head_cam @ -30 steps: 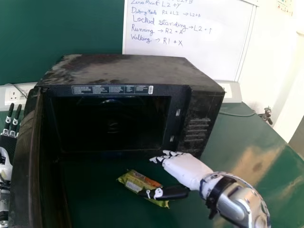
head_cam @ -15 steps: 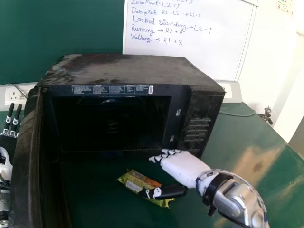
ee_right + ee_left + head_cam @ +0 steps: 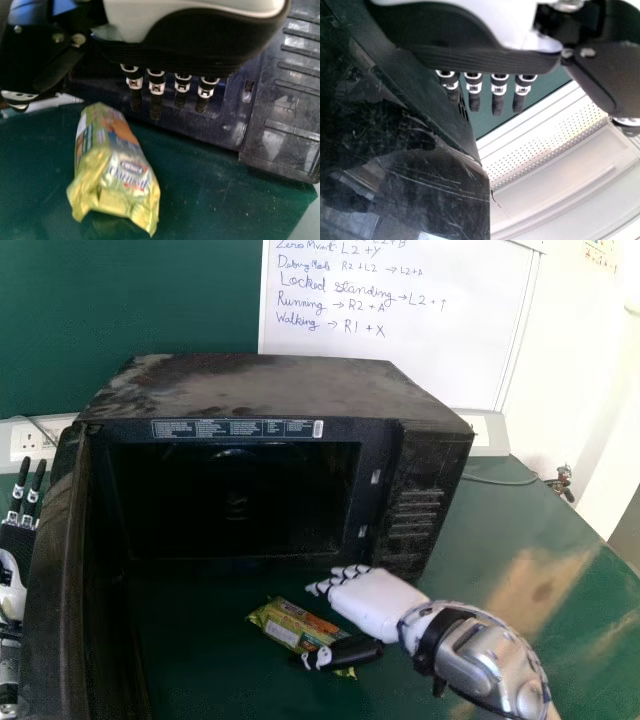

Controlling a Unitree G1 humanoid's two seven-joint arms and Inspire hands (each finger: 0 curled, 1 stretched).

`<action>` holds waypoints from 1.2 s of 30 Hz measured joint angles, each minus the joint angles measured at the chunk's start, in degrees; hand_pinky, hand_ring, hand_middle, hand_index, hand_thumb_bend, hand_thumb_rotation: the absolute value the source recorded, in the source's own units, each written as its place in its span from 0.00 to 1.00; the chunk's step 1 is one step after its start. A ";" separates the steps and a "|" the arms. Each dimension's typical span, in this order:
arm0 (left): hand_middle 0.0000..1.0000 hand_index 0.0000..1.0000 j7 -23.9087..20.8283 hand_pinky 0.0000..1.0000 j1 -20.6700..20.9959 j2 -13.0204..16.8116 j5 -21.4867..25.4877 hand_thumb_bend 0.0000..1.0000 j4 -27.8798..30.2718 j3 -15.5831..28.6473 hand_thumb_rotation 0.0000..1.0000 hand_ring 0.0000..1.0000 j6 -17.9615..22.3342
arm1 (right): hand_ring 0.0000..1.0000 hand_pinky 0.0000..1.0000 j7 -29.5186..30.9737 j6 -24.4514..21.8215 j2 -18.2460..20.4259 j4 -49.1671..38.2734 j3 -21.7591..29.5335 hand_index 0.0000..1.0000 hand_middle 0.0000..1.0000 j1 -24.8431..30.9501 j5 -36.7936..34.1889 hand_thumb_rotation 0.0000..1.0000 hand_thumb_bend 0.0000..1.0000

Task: Put biscuit inside oven

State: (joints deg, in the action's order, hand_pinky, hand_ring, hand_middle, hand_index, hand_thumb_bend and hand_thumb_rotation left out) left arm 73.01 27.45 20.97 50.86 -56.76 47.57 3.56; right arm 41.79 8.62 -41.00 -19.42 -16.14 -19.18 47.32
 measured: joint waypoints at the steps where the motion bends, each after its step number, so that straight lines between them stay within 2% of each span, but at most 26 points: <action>1: 0.40 0.89 0.00 0.00 -0.01 -0.01 0.00 0.22 0.03 0.00 1.00 0.03 0.00 | 0.94 1.00 0.04 0.00 0.01 0.00 -0.12 0.97 0.94 0.00 0.27 0.47 1.00; 12: 0.41 0.89 -0.16 0.00 -0.18 -0.11 -0.02 0.23 0.40 0.00 1.00 0.04 -0.06 | 0.93 0.99 0.01 0.52 0.24 0.89 -1.83 0.96 0.93 0.00 2.04 0.48 1.00; 36: 0.40 0.88 -1.01 0.00 -0.34 -0.33 -0.02 0.23 1.00 0.00 1.00 0.04 -0.47 | 0.93 1.00 -0.21 2.66 0.17 3.33 -2.18 0.96 0.93 -0.32 3.85 0.50 1.00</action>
State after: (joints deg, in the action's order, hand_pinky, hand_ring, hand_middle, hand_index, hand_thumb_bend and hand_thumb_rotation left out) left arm 71.99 27.11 20.64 50.84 -55.76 47.57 3.09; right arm 41.57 11.29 -40.83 -16.08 -18.32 -19.50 51.17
